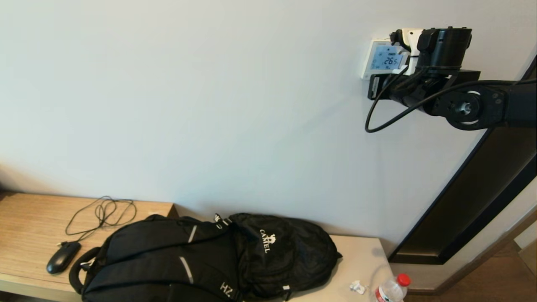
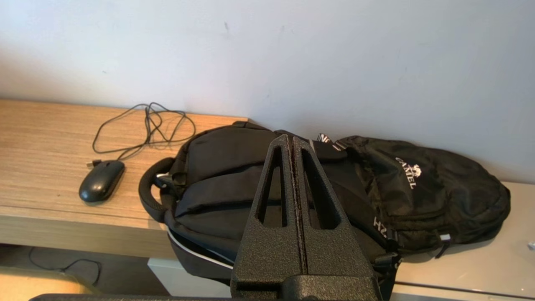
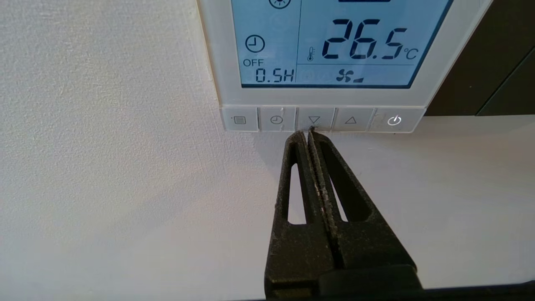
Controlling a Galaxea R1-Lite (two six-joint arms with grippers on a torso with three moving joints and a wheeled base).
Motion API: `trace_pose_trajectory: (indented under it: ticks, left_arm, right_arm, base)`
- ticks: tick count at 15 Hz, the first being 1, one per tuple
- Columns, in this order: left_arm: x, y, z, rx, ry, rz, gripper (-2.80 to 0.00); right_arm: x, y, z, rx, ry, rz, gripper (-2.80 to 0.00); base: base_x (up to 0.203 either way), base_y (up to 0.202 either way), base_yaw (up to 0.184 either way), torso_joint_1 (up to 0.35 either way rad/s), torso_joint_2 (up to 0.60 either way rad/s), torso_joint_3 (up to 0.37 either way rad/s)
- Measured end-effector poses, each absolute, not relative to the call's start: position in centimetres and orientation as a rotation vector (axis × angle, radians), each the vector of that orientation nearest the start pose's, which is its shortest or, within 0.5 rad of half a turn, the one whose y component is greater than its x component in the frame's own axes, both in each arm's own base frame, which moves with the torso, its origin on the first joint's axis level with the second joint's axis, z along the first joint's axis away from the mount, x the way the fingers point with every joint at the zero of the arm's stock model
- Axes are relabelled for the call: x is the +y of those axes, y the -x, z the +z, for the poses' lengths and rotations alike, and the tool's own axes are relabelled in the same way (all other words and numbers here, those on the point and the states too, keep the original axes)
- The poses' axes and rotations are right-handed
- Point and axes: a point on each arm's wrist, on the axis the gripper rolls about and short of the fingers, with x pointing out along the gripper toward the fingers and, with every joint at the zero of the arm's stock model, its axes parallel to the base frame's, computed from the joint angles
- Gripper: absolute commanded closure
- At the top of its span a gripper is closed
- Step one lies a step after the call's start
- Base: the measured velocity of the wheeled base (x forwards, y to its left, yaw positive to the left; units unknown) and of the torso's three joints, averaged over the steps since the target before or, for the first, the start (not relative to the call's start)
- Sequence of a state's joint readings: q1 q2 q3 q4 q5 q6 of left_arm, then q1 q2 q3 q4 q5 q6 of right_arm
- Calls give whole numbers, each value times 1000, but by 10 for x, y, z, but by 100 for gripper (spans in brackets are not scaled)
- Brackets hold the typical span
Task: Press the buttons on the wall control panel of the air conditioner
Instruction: Press the temperature decrease button
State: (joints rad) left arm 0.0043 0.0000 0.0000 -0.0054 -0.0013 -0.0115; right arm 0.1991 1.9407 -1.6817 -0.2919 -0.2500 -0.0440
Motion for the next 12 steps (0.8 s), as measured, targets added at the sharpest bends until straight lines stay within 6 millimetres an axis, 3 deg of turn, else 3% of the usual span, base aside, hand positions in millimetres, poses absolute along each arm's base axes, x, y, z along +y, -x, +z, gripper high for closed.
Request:
trace_pose_trajectory:
  ticks: [12]
  left_arm:
    - [0,23,76,-5,11,3,0]
  right_arm:
    - [68,-368,320,-33,34,-54,0]
  base:
    - [0,0,0,0,0,0]
